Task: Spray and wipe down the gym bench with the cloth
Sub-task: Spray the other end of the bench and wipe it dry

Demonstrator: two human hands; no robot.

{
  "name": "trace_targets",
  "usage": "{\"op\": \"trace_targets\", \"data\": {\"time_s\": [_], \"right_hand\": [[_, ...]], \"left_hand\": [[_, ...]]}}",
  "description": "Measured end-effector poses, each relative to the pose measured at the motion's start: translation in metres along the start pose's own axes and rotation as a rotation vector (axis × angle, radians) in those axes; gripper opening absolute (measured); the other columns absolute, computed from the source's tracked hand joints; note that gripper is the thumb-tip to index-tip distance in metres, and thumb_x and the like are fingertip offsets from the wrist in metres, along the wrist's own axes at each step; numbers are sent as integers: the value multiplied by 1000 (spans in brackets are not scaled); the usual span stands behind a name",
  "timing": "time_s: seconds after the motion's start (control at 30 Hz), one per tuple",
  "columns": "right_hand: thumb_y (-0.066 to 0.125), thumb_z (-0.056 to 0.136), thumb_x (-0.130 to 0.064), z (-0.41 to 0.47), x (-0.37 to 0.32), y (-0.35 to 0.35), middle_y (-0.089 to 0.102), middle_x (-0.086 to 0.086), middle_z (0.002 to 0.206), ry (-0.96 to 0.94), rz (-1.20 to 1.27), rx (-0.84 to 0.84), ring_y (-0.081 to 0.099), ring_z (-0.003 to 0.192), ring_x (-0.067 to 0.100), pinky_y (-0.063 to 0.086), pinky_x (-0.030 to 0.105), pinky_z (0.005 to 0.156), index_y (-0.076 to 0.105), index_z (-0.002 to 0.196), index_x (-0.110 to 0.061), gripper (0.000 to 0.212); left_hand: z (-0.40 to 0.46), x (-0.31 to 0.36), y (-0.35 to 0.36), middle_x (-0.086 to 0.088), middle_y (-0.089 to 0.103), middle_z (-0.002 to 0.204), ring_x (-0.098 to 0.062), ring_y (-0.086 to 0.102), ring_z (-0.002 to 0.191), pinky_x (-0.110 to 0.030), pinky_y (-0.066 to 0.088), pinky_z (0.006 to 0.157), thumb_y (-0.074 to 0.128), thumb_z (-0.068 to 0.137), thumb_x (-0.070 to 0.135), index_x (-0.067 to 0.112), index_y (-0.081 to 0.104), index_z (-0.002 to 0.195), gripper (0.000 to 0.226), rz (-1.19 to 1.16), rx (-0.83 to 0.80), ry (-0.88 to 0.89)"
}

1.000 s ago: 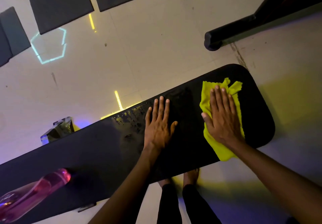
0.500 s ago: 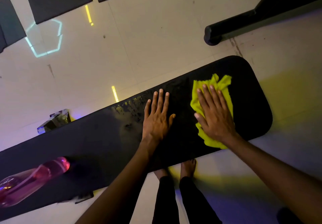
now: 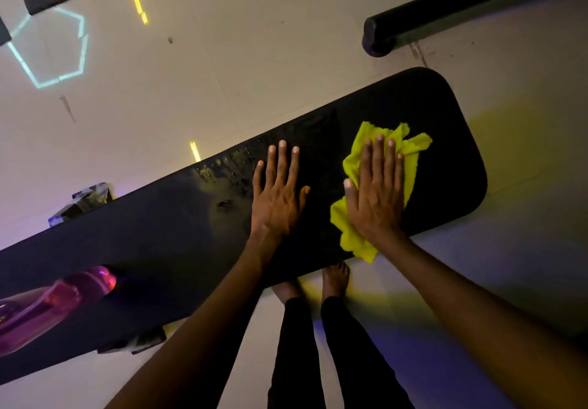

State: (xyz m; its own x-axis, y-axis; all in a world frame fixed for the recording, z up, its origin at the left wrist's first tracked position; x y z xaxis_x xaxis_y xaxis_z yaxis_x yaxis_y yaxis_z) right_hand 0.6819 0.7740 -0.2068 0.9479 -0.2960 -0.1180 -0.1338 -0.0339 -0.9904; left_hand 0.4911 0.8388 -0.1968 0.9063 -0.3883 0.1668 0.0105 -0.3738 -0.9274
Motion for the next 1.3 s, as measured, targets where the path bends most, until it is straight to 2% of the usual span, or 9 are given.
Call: {"op": "trace_targets", "data": {"time_s": [0.07,0.17,0.4,0.47,0.63,0.7,0.97,1.17,1.3], "right_hand": [[26,107,-50,-22,31,0,7,16,177,-217,-18,-24,5,165,35,17,58,131,10,168,-7,76],[23,108,-51,-39,71,-7,9,14,177,-242,-8,-23,8,165,33,21,58,130,13,168,-7,75],[28,109,-46,-19,37,-11,11,23,175,495,51,86,11,163,40,16,58,131,15,165,2,75],[29,107,-46,-11,7,-7,11,25,175,569,73,89,10,163,42,14,59,131,16,165,2,76],[23,109,-44,-47,12,1,6,17,177,10,10,29,4,165,35,12,55,133,10,168,-5,72],[24,109,-44,-58,41,-1,9,17,177,-12,19,27,6,165,33,17,56,132,12,167,-4,71],[27,107,-46,-22,9,-11,8,26,174,682,113,54,7,163,43,12,57,132,12,165,4,78],[28,107,-47,-66,-43,4,2,19,177,22,15,-44,0,165,37,11,55,133,5,167,-2,78],[30,108,-47,-36,-1,-5,9,18,176,23,-5,-36,7,165,34,17,54,132,11,167,-2,77]], "left_hand": [[-6,-2,1,-9,-19,170,-25,-19,156,-45,-7,128,17,106,52,19,-16,161,72,7,-14,8],[-12,-2,3,-9,-21,168,-26,-19,156,-44,-9,127,21,107,50,20,-17,159,71,-3,-12,-3],[-16,18,7,-14,-13,171,-29,-13,158,-46,-6,128,21,107,42,16,-8,162,68,-88,34,-97],[-18,18,8,-14,-11,171,-29,-11,159,-46,-6,128,23,108,41,15,-7,163,68,-89,50,-99],[-21,12,6,-13,-10,171,-28,-10,159,-47,0,130,26,108,45,16,-4,163,70,-75,21,-68],[-22,5,6,-12,-14,171,-27,-13,158,-46,-1,130,23,106,49,17,-7,163,72,-45,-11,-37],[-28,6,14,-11,-10,172,-26,-10,159,-46,-2,129,14,107,50,18,-5,164,68,-42,45,-51],[-42,4,16,-12,-8,171,-26,-9,159,-46,4,130,24,107,50,17,-5,162,71,-39,26,-16],[-49,-27,11,-15,-2,170,-27,-4,158,-45,9,129,24,105,50,15,7,164,70,-56,56,-20]]}}
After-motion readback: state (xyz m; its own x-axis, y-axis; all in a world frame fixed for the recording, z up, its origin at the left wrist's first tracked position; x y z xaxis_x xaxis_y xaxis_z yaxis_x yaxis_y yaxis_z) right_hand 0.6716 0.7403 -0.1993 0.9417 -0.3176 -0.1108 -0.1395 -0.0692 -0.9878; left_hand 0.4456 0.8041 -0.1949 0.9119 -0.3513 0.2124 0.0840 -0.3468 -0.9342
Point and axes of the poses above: each hand's wrist, its own z-axis towards the middle knuckle, its own y-axis out of the palm, x = y × z, the point moved 2 cm from there along z, towards the middle knuckle
